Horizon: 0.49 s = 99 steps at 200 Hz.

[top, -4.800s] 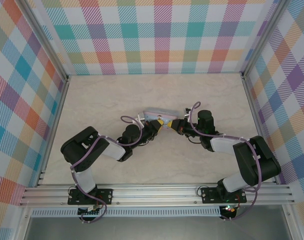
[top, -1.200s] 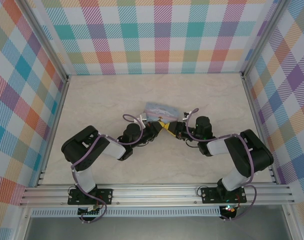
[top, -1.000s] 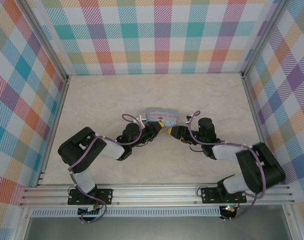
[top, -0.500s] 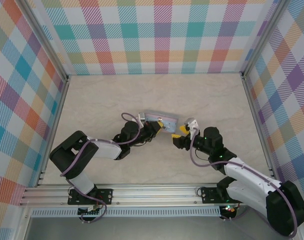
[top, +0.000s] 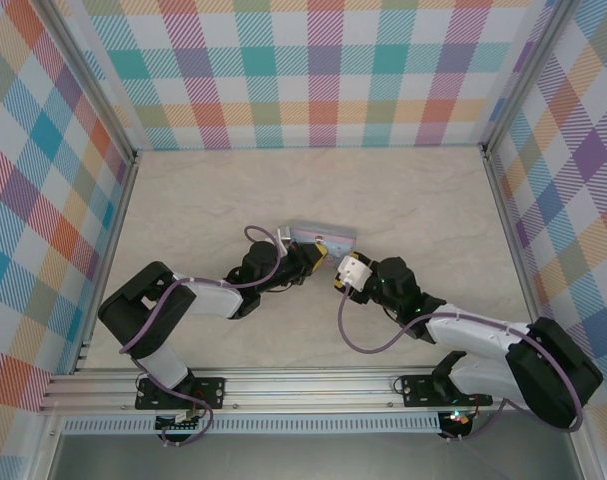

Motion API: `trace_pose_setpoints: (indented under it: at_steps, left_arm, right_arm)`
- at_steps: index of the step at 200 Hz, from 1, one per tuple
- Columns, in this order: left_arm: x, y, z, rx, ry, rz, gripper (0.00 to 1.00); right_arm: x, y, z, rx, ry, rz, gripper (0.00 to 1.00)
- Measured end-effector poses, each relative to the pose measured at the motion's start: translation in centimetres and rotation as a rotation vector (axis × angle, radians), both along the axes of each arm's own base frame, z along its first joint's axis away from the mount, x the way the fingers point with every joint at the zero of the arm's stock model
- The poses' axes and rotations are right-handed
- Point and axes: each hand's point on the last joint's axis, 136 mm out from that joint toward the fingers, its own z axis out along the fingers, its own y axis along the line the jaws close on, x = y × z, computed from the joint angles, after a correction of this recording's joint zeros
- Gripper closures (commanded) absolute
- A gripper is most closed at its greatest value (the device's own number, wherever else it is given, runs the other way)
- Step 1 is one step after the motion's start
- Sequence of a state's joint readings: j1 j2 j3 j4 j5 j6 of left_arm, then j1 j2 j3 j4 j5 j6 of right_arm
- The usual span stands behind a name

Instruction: Unlock the padlock with the key

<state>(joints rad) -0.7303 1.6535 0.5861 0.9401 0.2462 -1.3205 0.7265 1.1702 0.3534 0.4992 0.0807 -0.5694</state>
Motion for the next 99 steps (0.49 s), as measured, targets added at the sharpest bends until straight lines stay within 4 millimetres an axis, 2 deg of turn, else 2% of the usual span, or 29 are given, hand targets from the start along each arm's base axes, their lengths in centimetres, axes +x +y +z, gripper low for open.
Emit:
trace_pose_setpoints:
  at_steps: [60,99]
  left_arm:
    - [0.0,0.0,0.0,-0.006,0.008,0.002,1.0]
    - [0.0,0.0,0.0,-0.013,0.018,0.005,1.0]
  right_arm:
    - [2.1,1.9,1.9,-0.011,-0.106,0.005,0.57]
    - [2.4,2.4,1.3,-0.023,-0.107,0.008,0.67]
